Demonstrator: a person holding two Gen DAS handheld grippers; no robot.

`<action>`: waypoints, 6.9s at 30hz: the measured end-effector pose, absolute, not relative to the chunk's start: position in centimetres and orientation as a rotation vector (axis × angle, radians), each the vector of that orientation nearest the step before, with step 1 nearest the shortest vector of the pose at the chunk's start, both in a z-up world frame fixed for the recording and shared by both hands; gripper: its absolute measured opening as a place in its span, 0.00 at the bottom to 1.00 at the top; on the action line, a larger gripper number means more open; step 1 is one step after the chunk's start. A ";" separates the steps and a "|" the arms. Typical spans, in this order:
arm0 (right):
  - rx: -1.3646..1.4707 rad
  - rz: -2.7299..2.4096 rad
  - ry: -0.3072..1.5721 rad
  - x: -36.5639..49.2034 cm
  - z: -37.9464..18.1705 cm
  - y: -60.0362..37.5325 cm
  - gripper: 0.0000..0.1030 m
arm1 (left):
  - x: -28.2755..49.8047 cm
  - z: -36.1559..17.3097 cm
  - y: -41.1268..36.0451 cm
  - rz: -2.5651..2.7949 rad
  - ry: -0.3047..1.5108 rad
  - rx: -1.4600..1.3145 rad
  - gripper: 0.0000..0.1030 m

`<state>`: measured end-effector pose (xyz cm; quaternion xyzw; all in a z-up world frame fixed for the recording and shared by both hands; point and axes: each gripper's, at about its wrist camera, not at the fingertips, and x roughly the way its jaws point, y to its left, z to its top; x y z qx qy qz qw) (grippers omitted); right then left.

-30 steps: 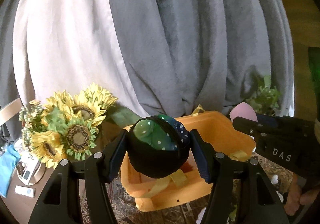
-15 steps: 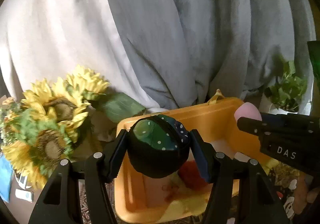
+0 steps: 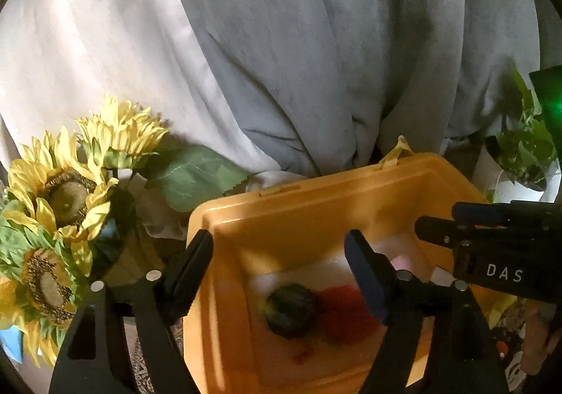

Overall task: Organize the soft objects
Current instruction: 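Open the left tool over the crate while the right tool releases the pink sponge inside, then withdraw both tools from the crate toward the remaining toys, then grasp the lavender fuzzy ring with the left tool while the right tool grasps the Mickey plush, then carry the fuzzy ring with the left tool while the right tool carries Mickey over the crate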

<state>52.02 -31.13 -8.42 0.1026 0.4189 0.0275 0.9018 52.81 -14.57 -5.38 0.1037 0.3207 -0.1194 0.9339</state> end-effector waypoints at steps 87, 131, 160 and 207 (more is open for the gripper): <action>0.224 -0.323 1.025 27.4 -16.4 -36.6 0.81 | 32.9 -14.7 -17.7 -0.452 0.775 0.348 0.91; 0.201 -0.231 0.995 29.5 -18.7 -36.6 0.57 | 34.5 -17.4 -18.7 -0.529 0.852 0.290 0.29; 0.152 -0.092 0.656 29.6 -7.7 -31.7 0.57 | 34.0 -7.1 -13.9 -0.414 0.585 0.141 0.29; -0.237 0.165 0.656 47.8 -4.7 -27.5 0.57 | 48.0 -4.4 -13.5 -0.299 0.504 0.277 0.30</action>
